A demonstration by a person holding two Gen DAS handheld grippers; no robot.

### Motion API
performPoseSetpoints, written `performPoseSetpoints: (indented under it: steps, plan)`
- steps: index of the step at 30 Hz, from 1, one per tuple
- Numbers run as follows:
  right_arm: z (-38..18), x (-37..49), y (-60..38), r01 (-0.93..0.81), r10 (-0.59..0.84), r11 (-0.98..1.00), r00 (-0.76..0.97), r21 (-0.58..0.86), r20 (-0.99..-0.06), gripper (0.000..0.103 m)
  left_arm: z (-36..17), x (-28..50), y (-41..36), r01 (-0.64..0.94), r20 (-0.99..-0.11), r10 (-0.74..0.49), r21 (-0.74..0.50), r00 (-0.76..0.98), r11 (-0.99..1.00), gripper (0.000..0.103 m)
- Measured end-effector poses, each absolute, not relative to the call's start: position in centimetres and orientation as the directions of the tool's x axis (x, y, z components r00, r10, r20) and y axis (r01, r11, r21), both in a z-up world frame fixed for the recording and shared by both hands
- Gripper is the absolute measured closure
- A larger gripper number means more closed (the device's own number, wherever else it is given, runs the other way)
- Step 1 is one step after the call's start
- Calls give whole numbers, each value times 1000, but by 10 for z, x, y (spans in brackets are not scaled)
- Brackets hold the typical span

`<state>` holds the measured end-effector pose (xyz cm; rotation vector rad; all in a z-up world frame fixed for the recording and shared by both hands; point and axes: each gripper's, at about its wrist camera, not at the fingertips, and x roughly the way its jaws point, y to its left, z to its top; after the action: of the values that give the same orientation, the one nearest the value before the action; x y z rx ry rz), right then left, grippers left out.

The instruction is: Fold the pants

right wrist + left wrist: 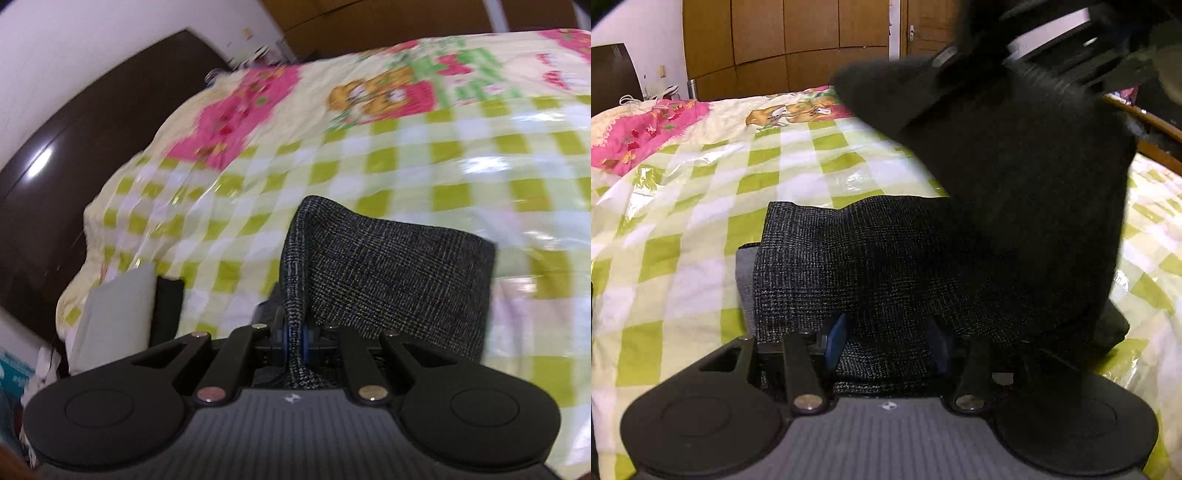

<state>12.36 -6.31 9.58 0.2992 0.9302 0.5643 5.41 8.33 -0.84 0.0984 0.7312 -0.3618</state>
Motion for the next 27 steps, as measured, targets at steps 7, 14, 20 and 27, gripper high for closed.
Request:
performPoseSetpoints:
  steps: [7, 14, 20, 27]
  plan:
    - [68, 131, -19, -348, 547, 833, 407, 430, -731, 95, -9, 57, 89, 361, -664, -311, -66, 680, 930, 46]
    - [61, 138, -6, -330, 523, 848, 395, 415, -755, 95, -6, 56, 97, 364, -650, -336, -98, 682, 926, 45]
    - [62, 143, -1, -298, 512, 857, 419, 419, -749, 95, 4, 40, 126, 327, -624, -381, -206, 682, 922, 44]
    - [51, 149, 8, -236, 501, 865, 400, 442, -768, 89, 0, 19, 142, 320, -641, -375, -207, 670, 925, 43]
